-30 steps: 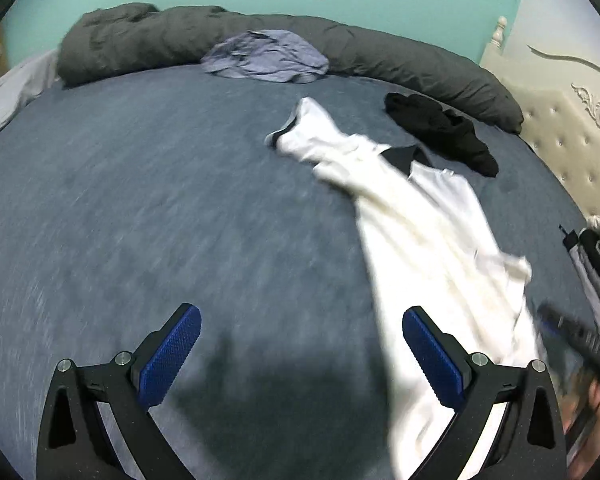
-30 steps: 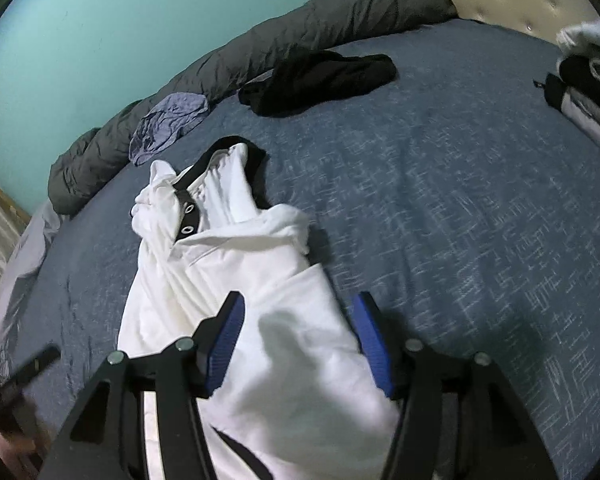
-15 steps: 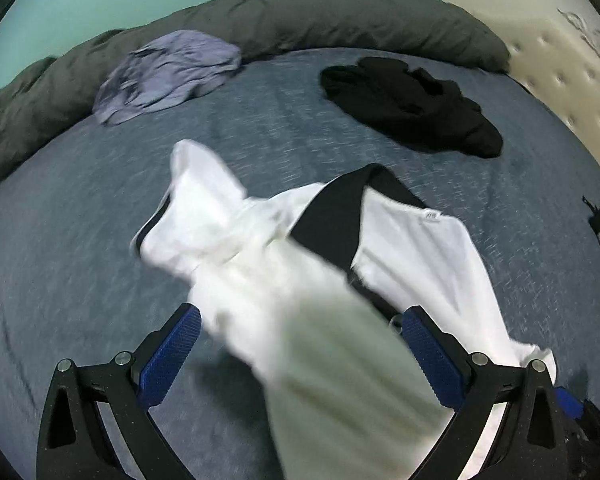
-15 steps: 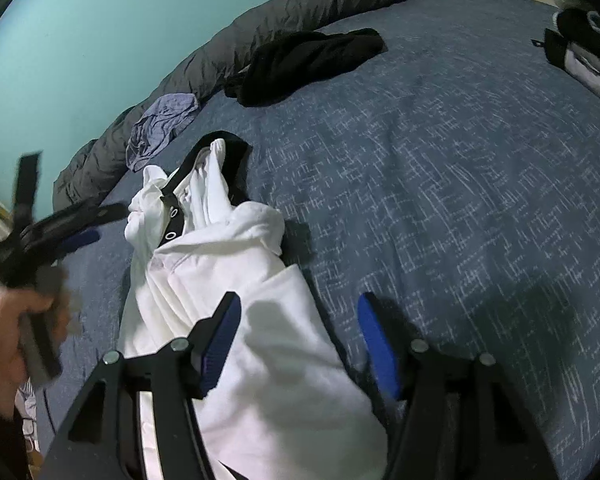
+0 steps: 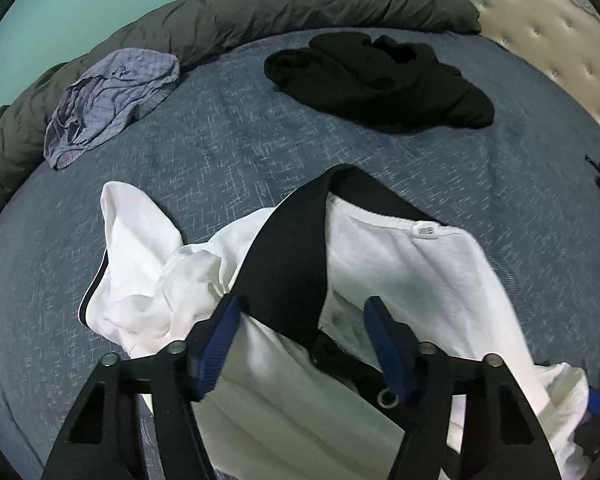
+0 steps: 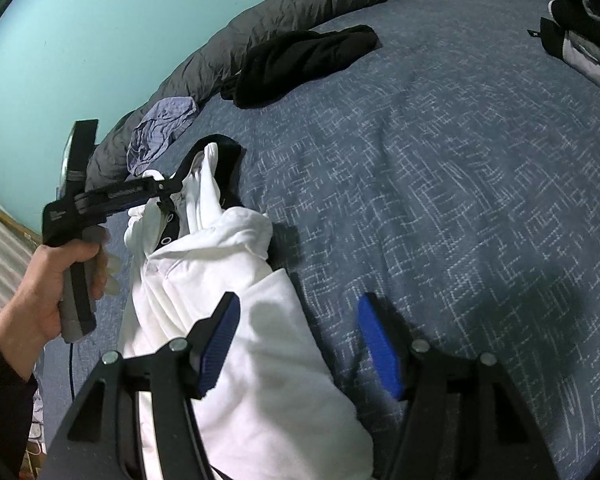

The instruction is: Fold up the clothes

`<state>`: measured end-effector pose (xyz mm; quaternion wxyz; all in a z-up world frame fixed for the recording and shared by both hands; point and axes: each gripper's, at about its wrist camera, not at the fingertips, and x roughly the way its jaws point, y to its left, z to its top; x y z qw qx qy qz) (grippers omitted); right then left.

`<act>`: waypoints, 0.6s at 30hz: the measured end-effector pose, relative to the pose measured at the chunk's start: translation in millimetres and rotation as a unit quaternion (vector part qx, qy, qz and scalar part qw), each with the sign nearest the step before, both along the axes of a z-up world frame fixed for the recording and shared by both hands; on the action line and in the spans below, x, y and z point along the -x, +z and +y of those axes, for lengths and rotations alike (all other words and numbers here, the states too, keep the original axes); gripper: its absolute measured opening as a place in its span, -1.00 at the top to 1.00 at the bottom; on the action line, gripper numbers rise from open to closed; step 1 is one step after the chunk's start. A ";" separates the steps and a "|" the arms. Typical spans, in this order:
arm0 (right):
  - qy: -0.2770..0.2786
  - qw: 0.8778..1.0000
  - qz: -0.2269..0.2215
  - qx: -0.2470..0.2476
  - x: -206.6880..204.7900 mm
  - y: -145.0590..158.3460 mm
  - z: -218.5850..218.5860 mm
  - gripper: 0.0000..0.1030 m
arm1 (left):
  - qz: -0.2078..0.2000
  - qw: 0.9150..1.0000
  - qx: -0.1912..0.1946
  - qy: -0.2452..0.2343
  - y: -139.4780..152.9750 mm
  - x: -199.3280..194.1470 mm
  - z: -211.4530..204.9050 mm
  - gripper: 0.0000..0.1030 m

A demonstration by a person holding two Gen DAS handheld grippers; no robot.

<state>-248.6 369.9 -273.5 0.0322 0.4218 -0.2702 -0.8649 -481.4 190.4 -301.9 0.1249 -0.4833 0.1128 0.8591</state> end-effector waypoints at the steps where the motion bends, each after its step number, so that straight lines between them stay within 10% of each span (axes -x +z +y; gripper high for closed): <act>1: -0.001 1.000 0.000 0.001 -0.1 -0.1 0.4 -0.21 | -0.003 1.000 0.001 0.002 -2.5 2.2 -0.7 -0.16; 10: -0.005 1.000 -0.002 0.003 0.2 -2.1 2.0 -0.21 | -0.005 1.000 0.006 -0.014 -7.5 2.2 -2.7 0.73; 18: -0.001 1.000 -0.002 -0.002 2.6 -1.8 -0.1 -0.23 | 0.026 0.999 -0.006 -0.027 25.8 -30.2 -25.4 0.85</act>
